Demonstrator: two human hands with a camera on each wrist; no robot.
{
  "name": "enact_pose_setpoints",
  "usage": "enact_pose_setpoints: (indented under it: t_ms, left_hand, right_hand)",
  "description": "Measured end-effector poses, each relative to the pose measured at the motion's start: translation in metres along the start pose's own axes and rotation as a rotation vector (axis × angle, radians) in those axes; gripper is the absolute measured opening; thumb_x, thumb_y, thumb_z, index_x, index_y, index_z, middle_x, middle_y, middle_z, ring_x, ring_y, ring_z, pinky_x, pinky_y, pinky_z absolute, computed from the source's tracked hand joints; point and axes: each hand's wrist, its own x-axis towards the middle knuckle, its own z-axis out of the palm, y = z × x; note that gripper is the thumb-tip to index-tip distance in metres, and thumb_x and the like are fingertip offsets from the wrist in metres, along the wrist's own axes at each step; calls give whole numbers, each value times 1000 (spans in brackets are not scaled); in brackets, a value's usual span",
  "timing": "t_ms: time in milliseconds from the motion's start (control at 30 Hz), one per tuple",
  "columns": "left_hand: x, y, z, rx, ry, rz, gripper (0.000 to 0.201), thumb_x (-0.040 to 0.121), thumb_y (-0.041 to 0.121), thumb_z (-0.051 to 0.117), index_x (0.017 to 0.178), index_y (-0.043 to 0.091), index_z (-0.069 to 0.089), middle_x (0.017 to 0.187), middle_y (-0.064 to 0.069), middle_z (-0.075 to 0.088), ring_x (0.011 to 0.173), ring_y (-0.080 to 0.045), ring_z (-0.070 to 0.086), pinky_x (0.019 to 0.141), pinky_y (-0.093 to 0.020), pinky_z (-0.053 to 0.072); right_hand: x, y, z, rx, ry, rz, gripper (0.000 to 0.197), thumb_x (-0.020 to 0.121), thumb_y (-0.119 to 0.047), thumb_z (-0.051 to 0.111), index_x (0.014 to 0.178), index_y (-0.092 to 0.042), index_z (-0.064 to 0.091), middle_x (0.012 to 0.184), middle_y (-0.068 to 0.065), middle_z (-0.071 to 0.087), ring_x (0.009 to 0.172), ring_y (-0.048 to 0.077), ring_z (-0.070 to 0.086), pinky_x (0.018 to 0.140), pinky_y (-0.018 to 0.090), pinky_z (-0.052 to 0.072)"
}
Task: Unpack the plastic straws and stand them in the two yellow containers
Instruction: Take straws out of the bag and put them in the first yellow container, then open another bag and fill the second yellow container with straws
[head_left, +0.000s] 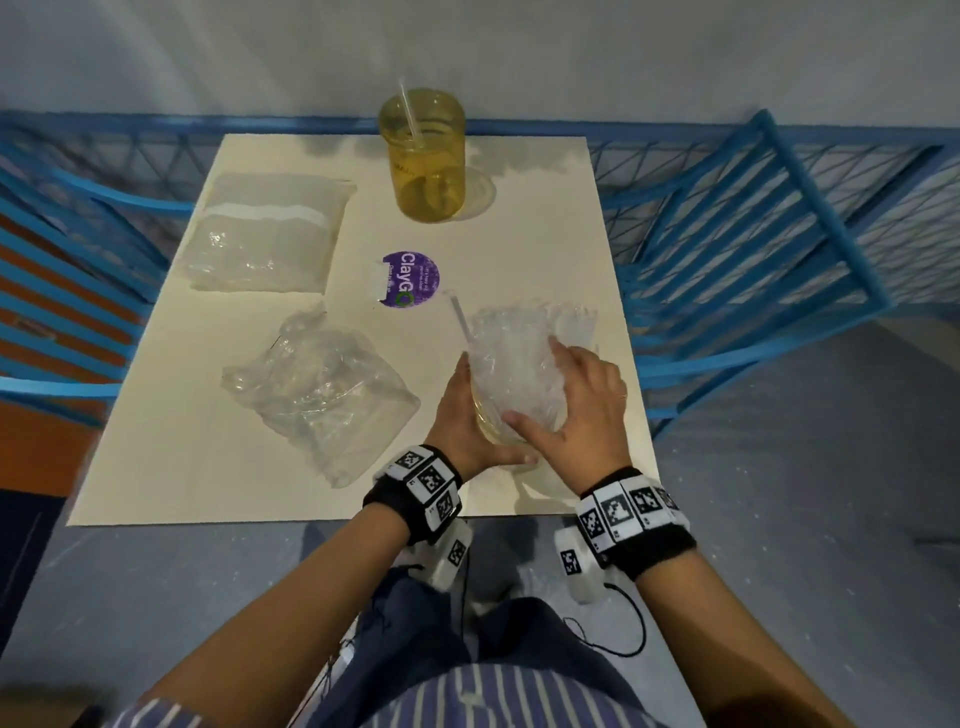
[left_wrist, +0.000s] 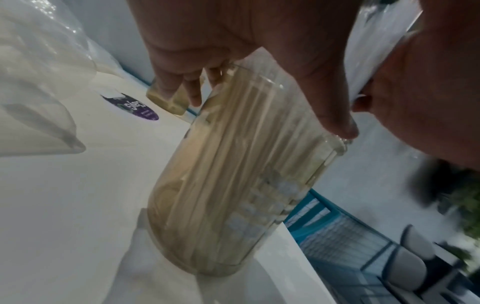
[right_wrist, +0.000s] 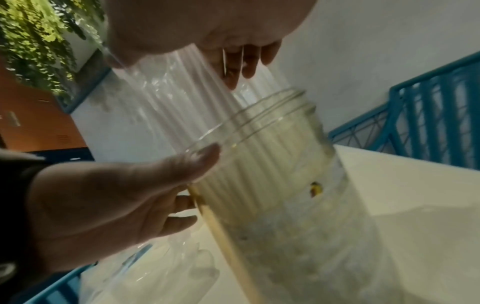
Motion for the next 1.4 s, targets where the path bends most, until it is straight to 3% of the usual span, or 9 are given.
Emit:
enact_pose_setpoints:
  t_ms: [100,267,400,600,733,867,1133,1300,1400]
  left_hand:
    - [-10,-5,-32,266,-127,-22,143,41,46,90,148,18,0,157,-3,14,144,-16,15,117,-30,14]
    - [-27,-43,-115,625,-100,190,58,77,31,63,132,19,48,140,-9,42,128,-29,33,112,-43,27]
    - [-35,-89,-163,839,-32,165,53,73,40,51,123,24,52,140,-11,45,126,-35,35,105,-56,28]
    - [-32,-131,-192,678,-91,23,79,78,19,69,145,24,28,156,-13,10,141,-34,20,113,-53,24]
    - [-26,-142,-197,629,-97,-132,83,82,7,64,148,24,17,157,-10,7,141,-30,22,112,-39,28]
    - [-33,-156,-216,624,-28,-183,80,82,4,62,147,23,21,156,-11,12,138,-33,28,110,-39,31]
    - [-58,-177,-279,636,85,-303,83,80,3,65,148,24,22,155,-11,15,138,-33,28,110,-40,32]
    - [-69,-176,-298,638,116,-321,85,78,0,67,147,23,23,154,-13,16,134,-35,34,107,-44,38]
    - [-72,-169,-296,636,143,-311,84,77,6,70,146,27,27,154,-10,16,133,-35,34,107,-45,37]
  right_hand:
    - [-24,8,0,-7,143,129,112,52,-75,60,143,-18,28,137,10,39,123,18,27,105,27,16]
    - [-67,16,45,117,288,540,128,42,-63,79,145,-15,19,150,12,22,141,26,19,117,48,19]
    - [-69,26,99,241,239,759,137,43,-45,90,148,-21,5,156,4,11,145,21,12,119,39,17]
    - [-45,29,136,504,375,716,132,37,-42,93,144,-27,18,143,-9,35,130,8,40,109,14,34]
    - [-41,30,145,514,443,720,125,42,-38,93,143,-25,20,143,0,39,129,12,43,111,35,38]
    - [-43,33,136,474,422,703,111,54,-16,90,142,-11,23,139,5,39,123,6,40,94,-7,26]
    - [-47,60,99,349,360,711,107,52,-27,90,139,-16,29,140,4,44,128,16,44,113,37,34]
    - [-44,69,83,356,362,722,106,50,-32,90,138,-19,32,140,3,45,127,16,44,112,39,36]
    - [-44,61,83,365,372,785,108,52,-22,90,140,-13,29,137,2,42,124,16,44,104,14,35]
